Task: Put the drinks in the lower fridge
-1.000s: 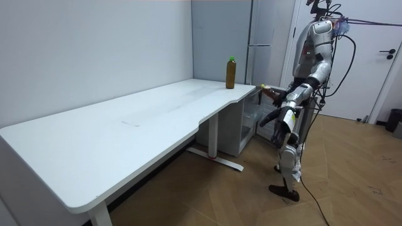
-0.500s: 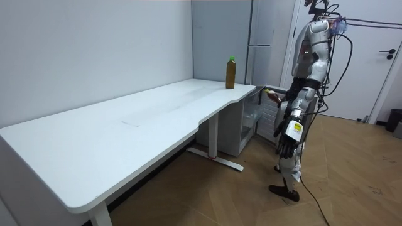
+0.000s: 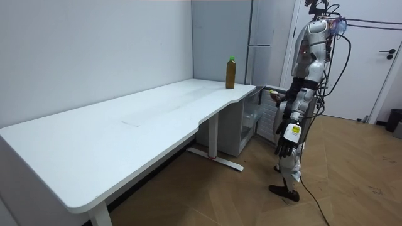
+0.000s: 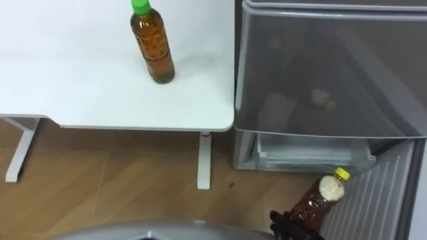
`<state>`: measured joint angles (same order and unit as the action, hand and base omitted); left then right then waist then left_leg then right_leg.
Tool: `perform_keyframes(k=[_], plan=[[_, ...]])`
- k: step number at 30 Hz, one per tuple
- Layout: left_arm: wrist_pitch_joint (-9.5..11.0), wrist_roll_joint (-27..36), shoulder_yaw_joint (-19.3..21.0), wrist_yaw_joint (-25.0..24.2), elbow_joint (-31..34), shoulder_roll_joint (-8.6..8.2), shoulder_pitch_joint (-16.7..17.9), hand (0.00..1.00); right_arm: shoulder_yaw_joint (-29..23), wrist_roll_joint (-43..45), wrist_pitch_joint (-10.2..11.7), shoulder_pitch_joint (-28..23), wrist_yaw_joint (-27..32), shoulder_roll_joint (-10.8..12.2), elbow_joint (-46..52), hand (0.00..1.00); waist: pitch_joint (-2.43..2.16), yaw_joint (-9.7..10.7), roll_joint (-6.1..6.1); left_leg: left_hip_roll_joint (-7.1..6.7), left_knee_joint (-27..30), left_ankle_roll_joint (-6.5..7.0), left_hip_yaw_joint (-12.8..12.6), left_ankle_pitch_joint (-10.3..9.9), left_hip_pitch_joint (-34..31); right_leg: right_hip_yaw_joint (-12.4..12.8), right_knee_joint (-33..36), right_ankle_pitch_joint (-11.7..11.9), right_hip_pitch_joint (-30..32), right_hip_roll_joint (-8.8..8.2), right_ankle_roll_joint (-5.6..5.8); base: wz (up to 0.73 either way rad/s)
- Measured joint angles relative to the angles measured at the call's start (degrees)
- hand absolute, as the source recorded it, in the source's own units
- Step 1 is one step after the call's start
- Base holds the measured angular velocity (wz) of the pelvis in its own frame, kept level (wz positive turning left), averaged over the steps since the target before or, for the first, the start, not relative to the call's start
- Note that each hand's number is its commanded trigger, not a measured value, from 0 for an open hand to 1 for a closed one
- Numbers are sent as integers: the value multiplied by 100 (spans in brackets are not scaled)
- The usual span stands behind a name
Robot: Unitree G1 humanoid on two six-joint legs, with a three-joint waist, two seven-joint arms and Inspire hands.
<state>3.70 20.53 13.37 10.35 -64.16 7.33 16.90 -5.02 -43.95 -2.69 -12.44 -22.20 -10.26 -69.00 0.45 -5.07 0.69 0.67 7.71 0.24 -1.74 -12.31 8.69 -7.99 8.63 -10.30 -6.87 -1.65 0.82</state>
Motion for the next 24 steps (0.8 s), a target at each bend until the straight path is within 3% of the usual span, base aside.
perform_keyframes(k=[8,15,21,24], plan=[[-135,-231,-7,-341,12,-1,-16,0,-7,-1487,-69,309,238,106,66,100,-22,8,-28,-4,17,0,-13,0,3,0,3,1,-10,-4,0,0],[-228,-361,-378,-337,21,-5,-156,0,105,-2107,-68,580,439,116,311,100,-1,22,20,-18,94,1,7,0,-18,-6,8,1,-33,-17,1,0],[-349,-1333,-412,-337,99,0,-144,0,118,-2512,-68,572,612,121,577,100,-6,22,47,-23,103,3,33,-3,-117,-15,21,-7,53,-15,11,2],[-378,-1462,-502,-337,125,5,-74,0,157,-2833,-63,554,661,121,721,100,-8,26,68,-22,103,3,32,-3,-121,-29,17,-7,55,-16,11,0]])
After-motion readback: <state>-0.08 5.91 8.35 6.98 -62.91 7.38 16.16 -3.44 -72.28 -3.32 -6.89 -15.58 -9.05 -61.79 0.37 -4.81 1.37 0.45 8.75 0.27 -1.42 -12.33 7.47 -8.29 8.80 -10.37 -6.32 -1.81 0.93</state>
